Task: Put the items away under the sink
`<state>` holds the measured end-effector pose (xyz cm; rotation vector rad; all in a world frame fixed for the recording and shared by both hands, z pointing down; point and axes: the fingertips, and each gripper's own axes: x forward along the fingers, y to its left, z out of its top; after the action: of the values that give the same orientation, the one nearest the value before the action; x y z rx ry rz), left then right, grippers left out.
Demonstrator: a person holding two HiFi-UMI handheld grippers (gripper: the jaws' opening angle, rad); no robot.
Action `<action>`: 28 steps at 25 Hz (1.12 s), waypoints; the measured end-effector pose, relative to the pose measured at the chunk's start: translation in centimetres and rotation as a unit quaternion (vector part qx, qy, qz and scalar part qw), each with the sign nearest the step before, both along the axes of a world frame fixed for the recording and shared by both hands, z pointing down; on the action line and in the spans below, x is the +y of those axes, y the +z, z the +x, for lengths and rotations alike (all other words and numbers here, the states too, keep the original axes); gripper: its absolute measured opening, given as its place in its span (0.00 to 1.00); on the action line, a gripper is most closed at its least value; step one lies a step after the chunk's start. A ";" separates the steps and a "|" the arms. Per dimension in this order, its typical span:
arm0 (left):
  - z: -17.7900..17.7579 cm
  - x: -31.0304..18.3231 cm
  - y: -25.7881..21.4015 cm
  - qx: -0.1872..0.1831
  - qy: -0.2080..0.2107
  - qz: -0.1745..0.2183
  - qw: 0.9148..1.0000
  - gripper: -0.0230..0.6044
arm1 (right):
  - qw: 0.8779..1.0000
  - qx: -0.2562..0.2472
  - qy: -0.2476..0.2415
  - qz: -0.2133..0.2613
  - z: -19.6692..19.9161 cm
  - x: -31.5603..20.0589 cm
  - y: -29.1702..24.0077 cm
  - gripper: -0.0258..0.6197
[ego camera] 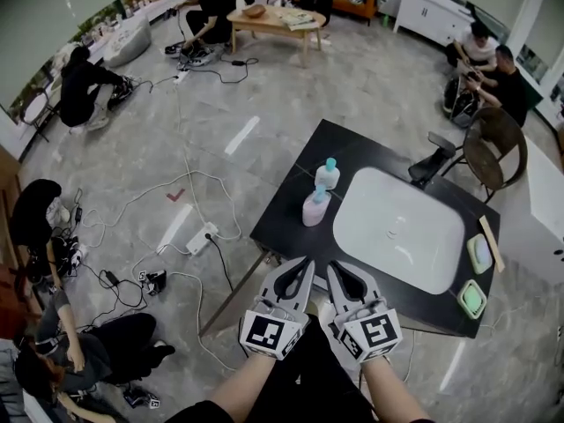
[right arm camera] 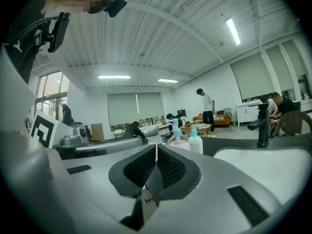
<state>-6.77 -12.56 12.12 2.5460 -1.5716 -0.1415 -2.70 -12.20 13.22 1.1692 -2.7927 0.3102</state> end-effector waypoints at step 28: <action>-0.4 -8.9 7.0 -0.036 -0.015 -0.065 0.997 0.41 | 0.998 -0.011 -0.030 -0.055 -0.3 -6.4 4.3 0.09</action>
<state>-7.14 -21.49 19.13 2.4543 -1.5886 0.0494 -3.05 -18.63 17.56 1.0630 -2.7819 0.4684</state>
